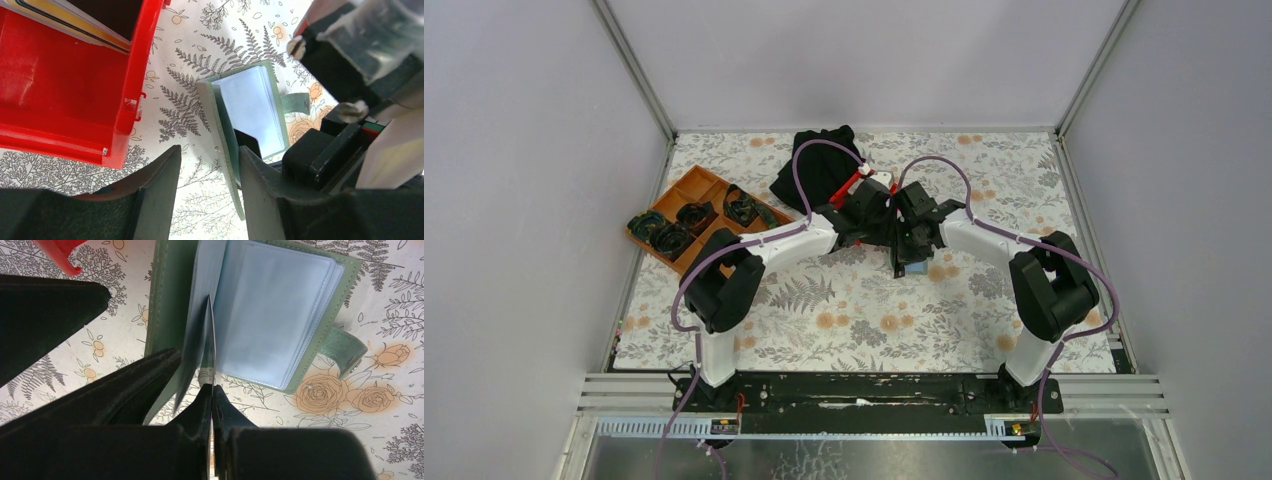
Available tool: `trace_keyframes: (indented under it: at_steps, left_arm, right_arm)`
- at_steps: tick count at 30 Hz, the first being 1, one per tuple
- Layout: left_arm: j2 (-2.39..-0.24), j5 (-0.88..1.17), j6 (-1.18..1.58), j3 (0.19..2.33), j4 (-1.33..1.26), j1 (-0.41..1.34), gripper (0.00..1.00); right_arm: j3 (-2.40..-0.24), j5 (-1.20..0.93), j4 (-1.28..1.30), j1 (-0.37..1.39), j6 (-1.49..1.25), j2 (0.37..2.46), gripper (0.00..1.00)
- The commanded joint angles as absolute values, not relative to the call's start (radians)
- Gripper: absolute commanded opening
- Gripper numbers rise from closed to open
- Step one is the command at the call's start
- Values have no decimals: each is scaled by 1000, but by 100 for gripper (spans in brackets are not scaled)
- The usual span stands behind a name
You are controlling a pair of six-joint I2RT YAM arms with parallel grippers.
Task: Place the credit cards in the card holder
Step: Move the storage box to the center of the board.
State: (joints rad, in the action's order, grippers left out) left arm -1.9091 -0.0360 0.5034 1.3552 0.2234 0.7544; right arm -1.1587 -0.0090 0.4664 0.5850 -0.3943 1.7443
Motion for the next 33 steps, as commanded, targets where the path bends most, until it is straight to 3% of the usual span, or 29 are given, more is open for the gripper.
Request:
trace_keyframes:
  at_steps: [1,33]
  left_arm:
    - [-1900,21,500,1337,184,811,54]
    - [-1854,-39,552,1335,152,812,56]
  right_arm:
    - [-1225,-10,432,606,-367,1701,0]
    - [-1259,5,486,606,-358,1647,0]
